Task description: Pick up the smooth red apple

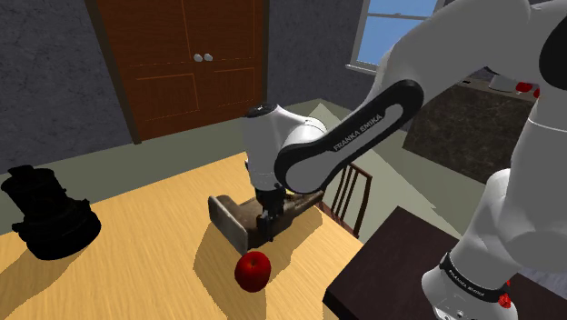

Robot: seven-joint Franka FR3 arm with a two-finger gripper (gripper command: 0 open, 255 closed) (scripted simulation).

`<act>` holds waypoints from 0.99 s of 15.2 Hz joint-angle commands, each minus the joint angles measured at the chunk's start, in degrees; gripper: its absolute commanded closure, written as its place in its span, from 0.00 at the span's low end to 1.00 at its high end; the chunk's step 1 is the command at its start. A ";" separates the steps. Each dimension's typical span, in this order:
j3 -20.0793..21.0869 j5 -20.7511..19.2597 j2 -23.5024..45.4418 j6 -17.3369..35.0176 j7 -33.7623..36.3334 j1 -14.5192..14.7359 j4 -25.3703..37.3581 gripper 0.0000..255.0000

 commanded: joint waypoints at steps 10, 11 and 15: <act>-0.01 -6.54 15.87 3.23 4.33 5.73 11.34 0.00; -0.17 -6.80 16.44 3.79 4.50 5.85 11.32 0.00; -0.77 -7.73 18.52 5.77 5.09 6.29 11.33 0.00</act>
